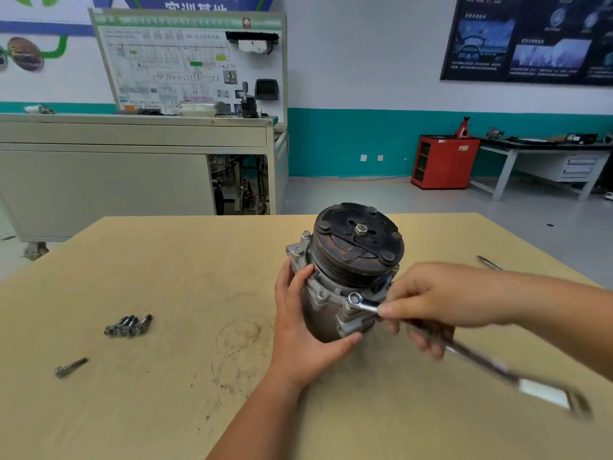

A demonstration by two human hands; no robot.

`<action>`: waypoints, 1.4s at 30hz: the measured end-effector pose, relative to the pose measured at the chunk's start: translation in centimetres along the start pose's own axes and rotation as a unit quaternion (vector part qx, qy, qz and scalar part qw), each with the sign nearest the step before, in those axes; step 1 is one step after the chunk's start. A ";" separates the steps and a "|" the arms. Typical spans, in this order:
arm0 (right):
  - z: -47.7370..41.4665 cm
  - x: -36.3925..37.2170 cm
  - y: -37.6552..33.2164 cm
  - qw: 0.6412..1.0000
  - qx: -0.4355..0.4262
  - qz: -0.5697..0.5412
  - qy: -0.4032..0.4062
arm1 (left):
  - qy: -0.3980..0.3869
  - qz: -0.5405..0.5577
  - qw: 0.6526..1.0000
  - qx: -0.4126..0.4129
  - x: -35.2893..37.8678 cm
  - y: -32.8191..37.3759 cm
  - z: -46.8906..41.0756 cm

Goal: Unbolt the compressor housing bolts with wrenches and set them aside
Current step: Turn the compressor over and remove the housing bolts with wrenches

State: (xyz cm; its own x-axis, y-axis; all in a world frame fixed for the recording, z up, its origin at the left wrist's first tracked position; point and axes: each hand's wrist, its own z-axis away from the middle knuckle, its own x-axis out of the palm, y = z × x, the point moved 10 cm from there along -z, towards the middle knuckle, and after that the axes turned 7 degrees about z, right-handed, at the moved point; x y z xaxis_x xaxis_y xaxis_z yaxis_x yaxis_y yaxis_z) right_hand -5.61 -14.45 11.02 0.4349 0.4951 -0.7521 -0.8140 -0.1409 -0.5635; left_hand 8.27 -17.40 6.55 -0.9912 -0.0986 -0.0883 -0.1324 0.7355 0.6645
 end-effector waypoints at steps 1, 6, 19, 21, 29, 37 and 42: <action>-0.1 -1.8 -0.1 0.995 -0.017 0.089 0.051 | 0.000 0.000 1.000 0.002 0.0 0.0 -0.1; 0.4 -2.9 1.7 0.989 -0.078 0.119 0.028 | -0.010 -0.002 1.000 0.005 0.0 0.0 0.1; -3.9 -5.2 22.0 0.883 0.145 -0.212 0.392 | -0.242 -0.083 0.953 0.162 14.7 10.0 7.1; -5.0 -5.6 22.2 0.892 0.171 -0.114 0.402 | -0.362 -0.209 0.908 0.024 18.9 6.6 7.7; -7.5 -4.8 22.4 0.890 0.263 0.052 0.368 | -0.448 -0.291 0.833 -0.140 21.8 2.4 7.9; 0.7 -2.7 10.5 0.815 -0.058 -0.275 0.506 | -0.018 0.005 1.000 -0.018 3.0 9.6 3.7; 1.0 1.7 1.9 0.847 -0.129 -0.251 0.450 | 0.040 -0.168 0.984 -0.042 -0.8 8.4 1.1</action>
State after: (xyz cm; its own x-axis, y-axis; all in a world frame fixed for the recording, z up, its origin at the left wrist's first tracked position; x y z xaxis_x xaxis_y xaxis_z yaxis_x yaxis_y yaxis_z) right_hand -6.83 -12.99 8.97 0.9131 -0.2904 -0.2863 -0.3792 -0.3460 -0.8582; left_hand 7.97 -10.40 11.33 -0.8883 -0.3806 -0.2570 -0.4479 0.5948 0.6675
